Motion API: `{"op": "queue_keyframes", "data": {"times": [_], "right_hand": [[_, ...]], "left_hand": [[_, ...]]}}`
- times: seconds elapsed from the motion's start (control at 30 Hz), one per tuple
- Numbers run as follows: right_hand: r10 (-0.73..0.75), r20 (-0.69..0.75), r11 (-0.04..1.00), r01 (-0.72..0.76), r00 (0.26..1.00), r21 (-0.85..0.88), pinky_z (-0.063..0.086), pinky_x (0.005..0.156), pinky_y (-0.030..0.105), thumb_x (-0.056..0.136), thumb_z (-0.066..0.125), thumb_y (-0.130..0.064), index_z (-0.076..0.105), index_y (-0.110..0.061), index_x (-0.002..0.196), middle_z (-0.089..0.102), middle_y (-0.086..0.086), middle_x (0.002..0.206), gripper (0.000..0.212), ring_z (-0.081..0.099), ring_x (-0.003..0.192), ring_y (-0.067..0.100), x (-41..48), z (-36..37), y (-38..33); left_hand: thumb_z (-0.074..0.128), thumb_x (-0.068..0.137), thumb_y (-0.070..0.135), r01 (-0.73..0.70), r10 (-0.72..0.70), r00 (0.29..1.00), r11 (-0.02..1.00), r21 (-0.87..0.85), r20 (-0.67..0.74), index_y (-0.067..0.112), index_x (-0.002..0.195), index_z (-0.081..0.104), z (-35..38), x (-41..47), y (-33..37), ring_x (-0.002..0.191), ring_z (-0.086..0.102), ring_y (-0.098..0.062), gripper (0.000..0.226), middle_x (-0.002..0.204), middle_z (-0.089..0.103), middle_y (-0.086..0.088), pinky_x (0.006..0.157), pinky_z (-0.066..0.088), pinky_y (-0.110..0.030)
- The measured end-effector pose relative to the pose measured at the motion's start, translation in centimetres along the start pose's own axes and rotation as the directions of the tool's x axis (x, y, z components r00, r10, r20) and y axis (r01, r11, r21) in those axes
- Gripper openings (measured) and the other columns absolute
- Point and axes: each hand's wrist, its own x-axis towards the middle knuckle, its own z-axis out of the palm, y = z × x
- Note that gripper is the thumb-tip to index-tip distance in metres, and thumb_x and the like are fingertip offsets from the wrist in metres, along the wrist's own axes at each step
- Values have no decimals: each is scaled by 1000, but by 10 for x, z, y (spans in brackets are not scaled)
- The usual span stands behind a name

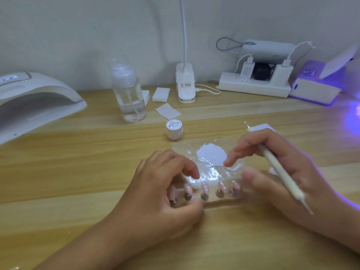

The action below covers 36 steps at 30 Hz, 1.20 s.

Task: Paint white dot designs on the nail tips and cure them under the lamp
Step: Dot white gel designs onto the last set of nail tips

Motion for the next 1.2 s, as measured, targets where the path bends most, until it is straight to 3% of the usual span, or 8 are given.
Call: {"op": "queue_keyframes", "data": {"times": [0.2, 0.3, 0.4, 0.57, 0.77, 0.97, 1.1, 1.2], "right_hand": [[207, -165, 973, -221, 964, -68, 51, 76, 48, 89, 34, -69, 60, -45, 100, 71, -13, 89, 37, 61, 90, 9, 39, -16, 9], [250, -54, 954, -256, 967, -157, 47, 71, 27, 95, 45, -56, 66, -32, 84, 66, -11, 71, 33, 61, 73, 7, 57, -10, 12], [229, -131, 965, -243, 964, -100, 35, 48, 10, 98, 56, -42, 62, -12, 63, 49, -6, 47, 46, 47, 45, 0, 63, 10, 18], [42, -372, 990, -89, 927, -111, 33, 51, 9, 92, 69, -19, 46, -9, 53, 47, -3, 47, 47, 50, 45, 2, 62, 32, 24], [43, -362, 984, -102, 931, -146, 33, 51, 10, 92, 70, -28, 52, -10, 55, 54, -6, 48, 44, 45, 48, 5, 62, 31, 30], [43, -332, 983, -98, 942, -152, 33, 48, 6, 92, 69, -30, 55, -14, 55, 51, -17, 44, 42, 46, 45, 3, 62, 31, 33], [58, -323, 986, -105, 944, -130, 34, 47, 7, 92, 69, -31, 55, -16, 55, 53, -17, 45, 42, 47, 45, 3, 63, 31, 34], [50, -331, 987, -98, 942, -129, 33, 47, 7, 91, 70, -29, 56, -15, 55, 52, -17, 45, 41, 46, 44, 4, 62, 31, 35]], "left_hand": [[68, 69, 44, 19, -19, 1000, 1000, 1, -11, 35, 72, 64, -9, -8, -5, 87, 60, -8, 10, 80, 63, 9, 89, 35, -24], [73, 72, 38, -3, 3, 999, 1000, 20, -32, 34, 72, 68, -9, -7, -7, 85, 61, -6, 7, 78, 64, 12, 88, 35, -24], [71, 74, 38, -54, 59, 996, 996, 69, -74, 35, 72, 70, -8, -6, -8, 80, 60, -2, 4, 77, 62, 15, 86, 35, -23], [64, 78, 34, -209, 235, 964, 959, 192, -127, 31, 71, 72, -5, -6, -10, 73, 59, -5, 11, 78, 61, 19, 86, 39, -31], [73, 80, 22, -261, 317, 914, 938, 229, -254, 22, 71, 75, -2, -9, -7, 85, 69, 7, 10, 70, 72, 13, 93, 46, -43], [74, 78, 34, -86, 58, 930, 994, -62, -363, 29, 74, 75, -8, -9, -1, 75, 70, 0, 6, 77, 73, 22, 92, 46, -32], [84, 69, 27, 34, -149, 943, 934, -356, -299, 29, 74, 79, -10, -5, -3, 69, 69, -11, 7, 76, 74, 11, 62, 50, -14], [89, 63, 17, 60, -216, 945, 851, -522, -245, 22, 73, 80, -11, -3, -6, 47, 64, -16, 14, 73, 72, 2, 52, 48, -17]]}}
